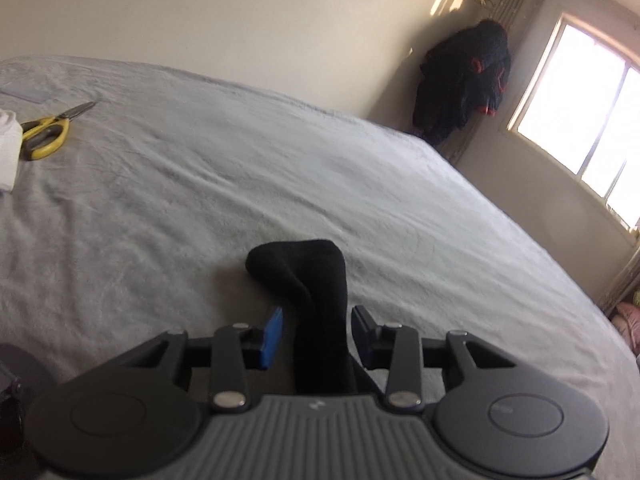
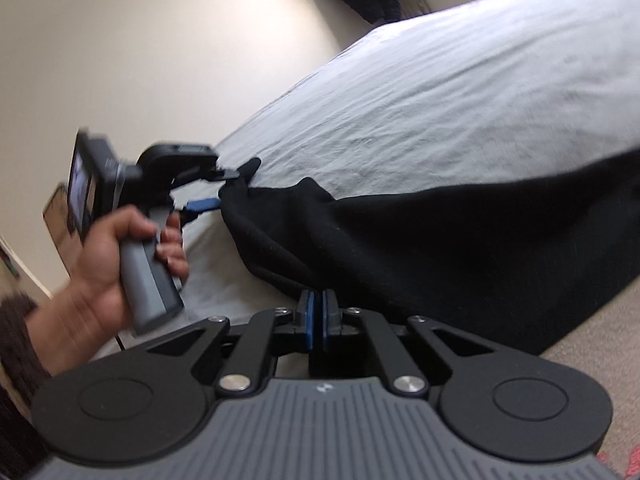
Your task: Fold clothes
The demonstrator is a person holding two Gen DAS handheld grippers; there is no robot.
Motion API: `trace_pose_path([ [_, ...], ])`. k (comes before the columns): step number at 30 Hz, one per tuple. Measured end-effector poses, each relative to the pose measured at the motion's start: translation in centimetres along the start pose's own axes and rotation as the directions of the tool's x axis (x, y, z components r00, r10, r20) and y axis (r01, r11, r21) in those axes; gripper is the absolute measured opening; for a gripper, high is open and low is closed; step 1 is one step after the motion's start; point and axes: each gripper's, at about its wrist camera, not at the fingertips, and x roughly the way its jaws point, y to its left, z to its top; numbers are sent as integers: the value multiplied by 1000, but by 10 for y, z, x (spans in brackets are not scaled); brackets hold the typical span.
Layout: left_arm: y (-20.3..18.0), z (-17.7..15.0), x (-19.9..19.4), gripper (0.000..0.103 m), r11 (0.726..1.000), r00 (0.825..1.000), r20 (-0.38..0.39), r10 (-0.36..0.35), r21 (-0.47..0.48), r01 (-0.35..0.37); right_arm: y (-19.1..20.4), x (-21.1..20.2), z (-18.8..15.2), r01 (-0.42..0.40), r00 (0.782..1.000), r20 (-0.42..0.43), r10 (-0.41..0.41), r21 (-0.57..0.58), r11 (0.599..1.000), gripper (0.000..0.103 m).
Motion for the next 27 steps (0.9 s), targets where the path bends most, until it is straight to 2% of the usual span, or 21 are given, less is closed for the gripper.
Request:
trace_pose_path([
  [5, -2, -7, 1, 36, 998, 998, 39, 51, 25, -52, 0, 1, 0, -10, 1000, 3, 10, 17, 1000, 1],
  [9, 4, -6, 0, 33, 991, 989, 67, 130, -31, -128, -2, 0, 1, -18, 1000, 3, 17, 22, 1000, 1],
  [12, 10, -4, -4, 30, 979, 974, 116, 195, -89, -186, -1, -2, 0, -19, 1000, 6, 19, 18, 1000, 1],
  [17, 12, 1, 2, 30, 973, 972, 110, 209, -126, -195, -1, -1, 0, -17, 1000, 5, 17, 14, 1000, 1],
  [19, 10, 0, 6, 30, 976, 977, 97, 188, -127, -175, -1, -1, 0, -16, 1000, 5, 16, 13, 1000, 1],
  [25, -3, -4, 15, 29, 990, 988, 74, 135, -55, -131, 0, -1, -1, -12, 1000, 7, 12, 6, 1000, 1],
  [27, -1, -5, 22, 19, 991, 992, 38, 118, -66, -115, 0, -2, -1, -14, 1000, 7, 14, 7, 1000, 1],
])
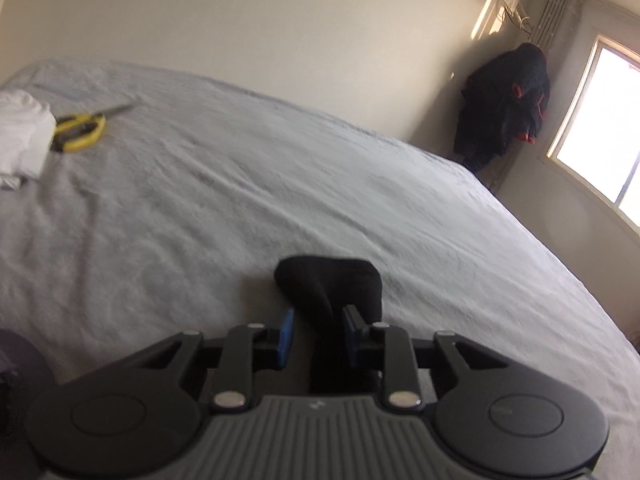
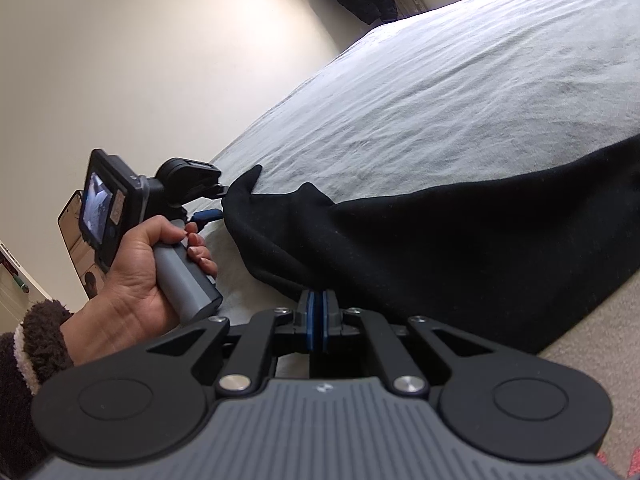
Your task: Fold clothes
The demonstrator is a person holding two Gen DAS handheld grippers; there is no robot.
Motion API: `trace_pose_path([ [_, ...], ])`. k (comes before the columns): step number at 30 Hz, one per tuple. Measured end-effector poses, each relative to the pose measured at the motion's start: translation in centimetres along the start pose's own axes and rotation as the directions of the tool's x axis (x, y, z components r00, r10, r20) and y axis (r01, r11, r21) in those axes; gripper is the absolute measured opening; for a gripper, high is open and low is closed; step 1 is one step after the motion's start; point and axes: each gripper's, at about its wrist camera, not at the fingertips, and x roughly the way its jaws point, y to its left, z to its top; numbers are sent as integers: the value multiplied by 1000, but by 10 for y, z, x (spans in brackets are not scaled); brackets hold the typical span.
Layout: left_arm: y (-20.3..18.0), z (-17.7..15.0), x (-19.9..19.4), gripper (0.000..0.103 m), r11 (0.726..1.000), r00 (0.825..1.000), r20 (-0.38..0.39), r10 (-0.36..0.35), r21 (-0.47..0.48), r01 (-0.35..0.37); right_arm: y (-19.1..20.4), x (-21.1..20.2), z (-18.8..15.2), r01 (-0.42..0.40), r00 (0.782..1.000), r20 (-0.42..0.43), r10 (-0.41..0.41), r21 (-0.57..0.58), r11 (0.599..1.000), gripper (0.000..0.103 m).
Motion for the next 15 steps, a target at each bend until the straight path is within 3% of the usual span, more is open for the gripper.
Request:
trace_pose_path([
  [3, 1, -2, 4, 7, 1000, 1000, -10, 11, -2, -11, 0, -1, 0, -3, 1000, -1, 3, 1, 1000, 1],
  [9, -6, 7, -16, 6, 994, 994, 64, 88, 57, -91, 4, -4, 1, -3, 1000, 11, 3, -24, 1000, 3],
  [15, -11, 22, -31, 6, 962, 970, 96, 223, 142, -235, 7, -7, 3, -22, 1000, 13, 22, -38, 999, 3],
])
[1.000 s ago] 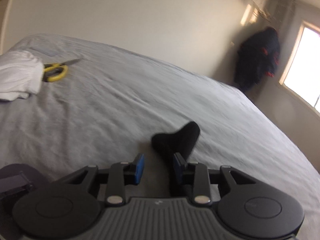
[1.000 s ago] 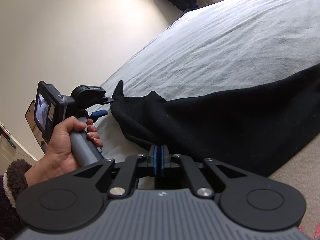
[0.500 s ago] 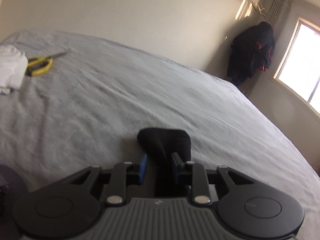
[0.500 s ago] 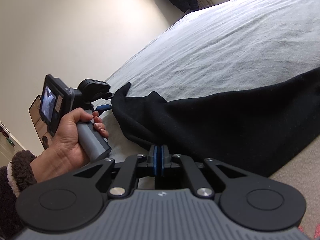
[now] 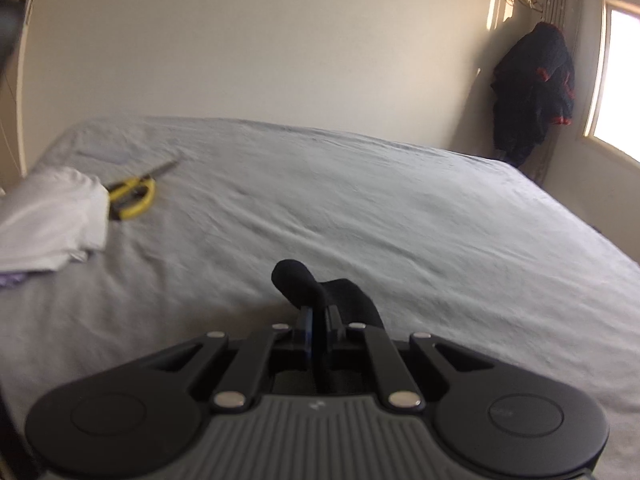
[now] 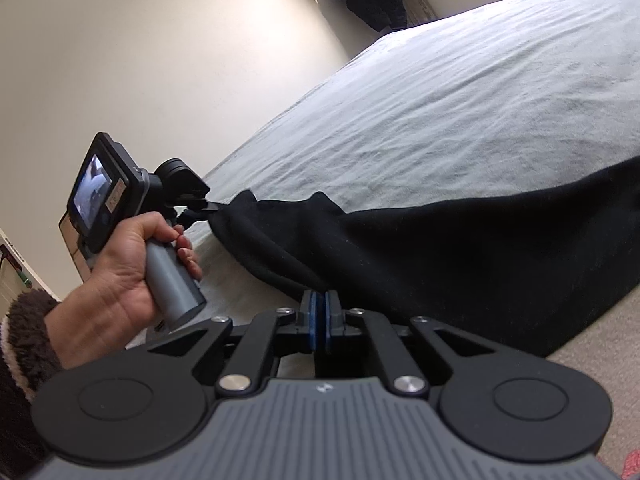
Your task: Fold clothes
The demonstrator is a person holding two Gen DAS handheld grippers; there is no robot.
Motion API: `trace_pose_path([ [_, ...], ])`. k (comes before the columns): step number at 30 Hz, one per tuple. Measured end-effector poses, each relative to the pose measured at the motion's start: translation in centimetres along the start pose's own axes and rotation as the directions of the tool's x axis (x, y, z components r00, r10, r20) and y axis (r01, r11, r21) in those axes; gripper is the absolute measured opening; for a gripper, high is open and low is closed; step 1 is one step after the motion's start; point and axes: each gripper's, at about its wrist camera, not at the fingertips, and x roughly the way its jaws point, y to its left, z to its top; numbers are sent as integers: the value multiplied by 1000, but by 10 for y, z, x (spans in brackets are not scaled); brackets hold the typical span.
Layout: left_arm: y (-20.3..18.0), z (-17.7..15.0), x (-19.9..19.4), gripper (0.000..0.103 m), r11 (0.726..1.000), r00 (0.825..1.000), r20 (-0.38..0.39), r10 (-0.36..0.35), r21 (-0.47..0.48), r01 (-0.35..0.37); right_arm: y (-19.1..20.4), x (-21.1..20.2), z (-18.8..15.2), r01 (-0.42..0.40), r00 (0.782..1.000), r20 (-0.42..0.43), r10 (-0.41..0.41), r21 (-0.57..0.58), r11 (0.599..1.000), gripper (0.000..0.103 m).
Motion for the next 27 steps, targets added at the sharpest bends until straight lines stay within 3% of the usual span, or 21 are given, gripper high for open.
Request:
trace_pose_path([
  [6, -5, 4, 2, 6, 986, 991, -12, 136, 103, -134, 6, -5, 2, -103, 993, -61, 101, -27, 994, 3],
  [11, -9, -5, 9, 10, 973, 974, -69, 216, 103, -208, 10, 7, -3, -98, 983, -158, 90, -50, 994, 7],
  [13, -9, -8, 7, 26, 970, 969, -78, 235, 88, -228, 12, 7, -4, -118, 980, -167, 106, -61, 991, 17],
  [14, -10, -8, 5, 41, 968, 967, -73, 242, 86, -236, 14, 7, -5, -125, 979, -170, 113, -68, 990, 20],
  [15, -13, -7, 0, 46, 968, 970, -49, 237, 90, -232, 16, 8, -6, -131, 978, -173, 116, -77, 988, 22],
  [17, -19, -5, -10, 48, 969, 974, 0, 226, 99, -225, 19, 5, -7, -157, 975, -169, 142, -81, 984, 39],
  [21, -32, 1, -30, 64, 977, 982, 77, 172, 111, -180, 18, 0, -3, -194, 974, -133, 185, -59, 979, 45],
  [24, -41, -3, -42, 67, 988, 997, 59, 54, 140, -62, 13, -9, 2, -156, 986, -59, 153, -37, 987, 45],
  [27, -47, -16, -48, 68, 988, 998, -2, -65, 143, 64, 5, -17, 7, -96, 995, 19, 96, -4, 995, 45],
])
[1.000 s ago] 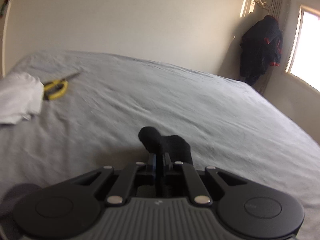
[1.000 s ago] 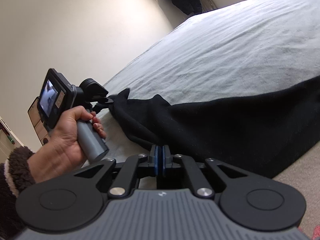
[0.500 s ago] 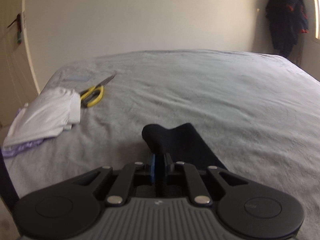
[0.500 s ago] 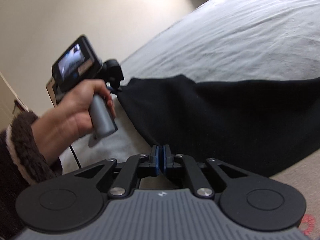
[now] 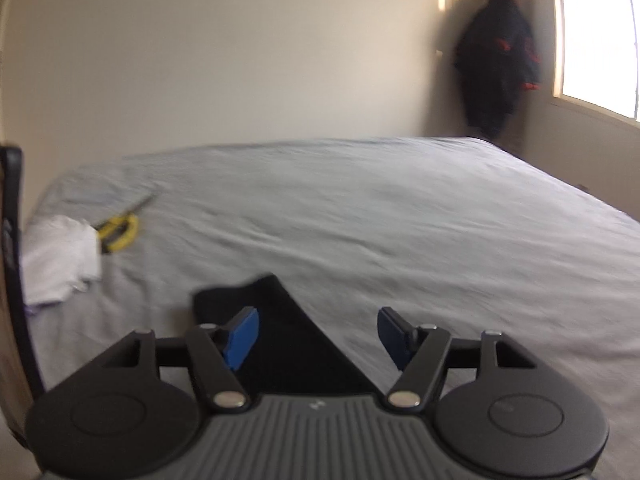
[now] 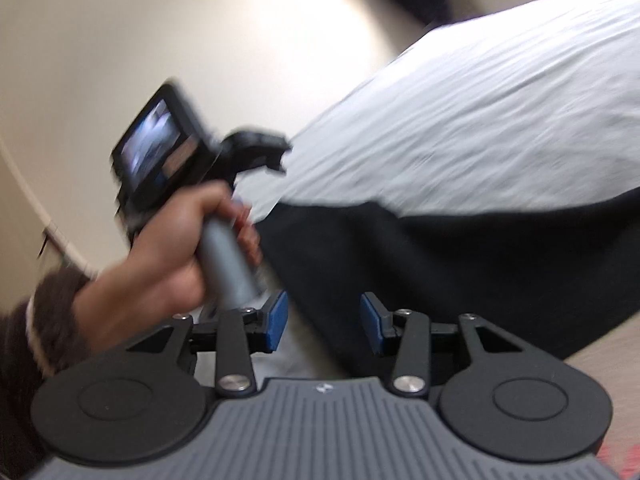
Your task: Fold clothes
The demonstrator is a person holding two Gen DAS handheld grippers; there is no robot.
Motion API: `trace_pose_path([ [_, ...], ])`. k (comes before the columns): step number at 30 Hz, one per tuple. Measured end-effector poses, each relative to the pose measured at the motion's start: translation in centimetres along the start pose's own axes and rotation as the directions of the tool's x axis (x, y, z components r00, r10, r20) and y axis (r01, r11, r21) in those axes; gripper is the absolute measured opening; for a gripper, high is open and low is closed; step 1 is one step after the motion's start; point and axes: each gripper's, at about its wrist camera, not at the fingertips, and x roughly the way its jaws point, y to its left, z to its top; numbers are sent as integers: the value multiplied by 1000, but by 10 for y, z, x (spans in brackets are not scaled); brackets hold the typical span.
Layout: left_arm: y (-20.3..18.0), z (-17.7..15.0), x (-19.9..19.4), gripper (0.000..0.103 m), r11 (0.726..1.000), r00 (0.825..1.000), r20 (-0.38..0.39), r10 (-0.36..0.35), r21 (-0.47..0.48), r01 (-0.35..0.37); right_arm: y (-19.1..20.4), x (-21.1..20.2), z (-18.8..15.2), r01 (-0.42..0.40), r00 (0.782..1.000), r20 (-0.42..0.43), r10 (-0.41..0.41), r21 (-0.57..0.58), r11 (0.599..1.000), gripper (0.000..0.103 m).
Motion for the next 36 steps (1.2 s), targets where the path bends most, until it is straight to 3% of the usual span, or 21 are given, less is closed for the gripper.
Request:
trace_pose_path([
  [3, -1, -16, -2, 68, 996, 996, -48, -80, -53, 77, -8, -5, 3, 83, 994, 72, -85, 35, 996, 45],
  [8, 8, -50, -1, 68, 976, 975, -106, -197, -113, 186, -14, -6, 4, 231, 962, 136, -235, 47, 972, 46],
  [11, 7, -65, -7, 68, 976, 974, -67, -217, -30, 215, -12, -7, 3, 320, 927, 197, -319, 27, 947, 46],
  [14, 3, -65, -5, 68, 977, 975, -81, -208, 25, 210, -11, -16, 2, 390, 893, 238, -382, 17, 921, 46],
  [18, -9, -59, 1, 68, 966, 978, -119, -169, 176, 189, -10, -12, 2, 482, 857, 209, -470, -4, 876, 46],
  [22, -1, -57, 1, 69, 944, 971, -142, -191, 243, 221, -4, 12, 20, 551, 832, 162, -531, -124, 825, 46],
  [24, 7, -55, 0, 69, 934, 965, -163, -204, 262, 242, -4, 30, 30, 560, 828, 126, -546, -200, 804, 46],
  [25, 10, -53, -1, 69, 929, 962, -176, -211, 271, 253, -7, 40, 35, 559, 828, 97, -553, -229, 797, 41],
  [26, 14, -52, -2, 69, 917, 955, -193, -227, 288, 276, -12, 49, 39, 551, 831, 66, -553, -245, 798, 30],
  [28, 22, -51, -5, 69, 892, 939, -220, -264, 315, 324, -16, 58, 39, 513, 850, 20, -526, -255, 820, 24],
  [31, 41, -50, -7, 69, 877, 920, -241, -310, 301, 375, -18, 62, 41, 500, 856, 5, -516, -262, 826, 24],
  [36, 48, -52, -7, 69, 876, 916, -231, -328, 289, 387, -9, 52, 40, 495, 862, 0, -508, -217, 841, 26],
])
